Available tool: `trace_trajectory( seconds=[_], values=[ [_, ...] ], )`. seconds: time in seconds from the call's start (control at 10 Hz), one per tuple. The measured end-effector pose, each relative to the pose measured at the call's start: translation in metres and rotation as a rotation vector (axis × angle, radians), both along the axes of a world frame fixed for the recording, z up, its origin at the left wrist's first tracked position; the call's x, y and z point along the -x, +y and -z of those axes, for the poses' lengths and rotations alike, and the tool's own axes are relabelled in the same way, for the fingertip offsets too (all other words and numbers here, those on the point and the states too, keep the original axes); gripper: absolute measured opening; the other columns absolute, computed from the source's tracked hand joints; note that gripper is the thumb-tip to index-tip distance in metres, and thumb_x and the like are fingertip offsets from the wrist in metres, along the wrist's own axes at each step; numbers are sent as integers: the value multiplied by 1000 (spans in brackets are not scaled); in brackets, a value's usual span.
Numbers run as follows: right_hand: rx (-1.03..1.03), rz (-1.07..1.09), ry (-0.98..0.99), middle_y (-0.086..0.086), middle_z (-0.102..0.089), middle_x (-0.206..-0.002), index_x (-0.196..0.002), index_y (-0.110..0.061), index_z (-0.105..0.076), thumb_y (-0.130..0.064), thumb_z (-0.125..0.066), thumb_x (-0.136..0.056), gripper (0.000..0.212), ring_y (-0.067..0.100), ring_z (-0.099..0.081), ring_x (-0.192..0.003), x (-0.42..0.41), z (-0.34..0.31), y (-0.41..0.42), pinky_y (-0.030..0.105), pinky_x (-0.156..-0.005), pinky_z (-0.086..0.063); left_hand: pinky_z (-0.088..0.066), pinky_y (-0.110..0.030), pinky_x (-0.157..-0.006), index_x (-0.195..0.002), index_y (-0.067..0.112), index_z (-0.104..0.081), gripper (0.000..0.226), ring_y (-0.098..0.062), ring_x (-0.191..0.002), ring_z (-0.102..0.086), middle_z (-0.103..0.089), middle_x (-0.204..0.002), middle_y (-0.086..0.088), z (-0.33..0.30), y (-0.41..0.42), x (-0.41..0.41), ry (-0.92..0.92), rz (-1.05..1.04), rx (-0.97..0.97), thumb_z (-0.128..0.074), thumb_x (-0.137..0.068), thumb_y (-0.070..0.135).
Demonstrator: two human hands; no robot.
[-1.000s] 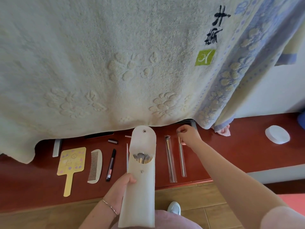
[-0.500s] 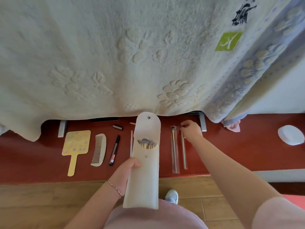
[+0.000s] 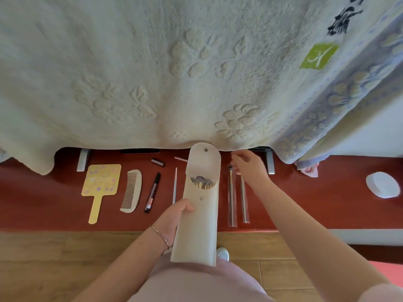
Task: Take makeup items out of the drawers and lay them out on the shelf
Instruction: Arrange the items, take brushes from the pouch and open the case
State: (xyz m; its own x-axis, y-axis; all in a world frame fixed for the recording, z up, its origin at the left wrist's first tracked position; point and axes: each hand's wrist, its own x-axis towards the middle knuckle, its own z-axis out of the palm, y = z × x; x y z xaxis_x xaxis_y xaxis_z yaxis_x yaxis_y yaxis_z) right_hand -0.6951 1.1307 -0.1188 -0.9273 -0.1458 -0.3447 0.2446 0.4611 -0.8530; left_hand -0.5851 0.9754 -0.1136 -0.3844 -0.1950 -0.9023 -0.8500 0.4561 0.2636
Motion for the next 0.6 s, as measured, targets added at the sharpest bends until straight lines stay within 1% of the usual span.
trace_trajectory(
  seconds=[0.1,0.2,0.3,0.4,0.5,0.6],
  values=[
    [104,-48,-60,-5,-66,-95,-118,-21,-55,-26,-60,-89,30,17,-66,-90,-6,-14,-21,33,-83,-55,-32,-23,-104,-134,-20,-31,41,-28,-132,-40,-37,-144,-23,0,3,0,13,-186,-36,-33,-98,1],
    [273,47,-192,5,-64,-107,-125,-17,-51,-20,-63,-86,41,24,-64,-102,-9,-20,-34,39,-89,-54,-45,-11,-86,-116,-17,-50,31,-20,-112,-61,-51,-123,-28,-4,4,-6,-17,-170,-107,-30,-98,-2],
    [232,27,-159,9,-65,-107,-124,-18,-54,-19,-64,-83,42,26,-64,-101,-13,-21,-36,46,-91,-52,-36,-7,-41,-61,8,-41,39,-13,-58,-40,-38,-68,-3,-2,1,-12,155,-556,-292,-31,-95,-10],
    [178,-58,-70,6,-69,-99,-116,-27,-61,-20,-62,-85,32,21,-65,-96,-23,-27,-34,44,-90,-53,-31,-14,-56,-64,5,-40,32,-12,-60,-36,-37,-66,-6,-10,-5,-27,156,-812,-496,-37,-96,0],
    [174,-185,28,-7,-71,-92,-95,-37,-68,-21,-61,-87,19,10,-65,-91,-37,-36,-32,30,-87,-52,-46,-30,-71,-94,10,-57,20,-21,-77,-55,-58,-84,-8,-19,-6,-48,244,-770,-636,-39,-90,2],
    [76,-376,159,-18,-69,-89,-86,-41,-68,-22,-63,-88,20,-4,-61,-85,-54,-45,-30,12,-77,-47,-49,-32,-73,-99,14,-57,20,-23,-83,-58,-61,-90,-7,-11,-10,-53,296,-760,-722,-40,-89,7]
  ],
)
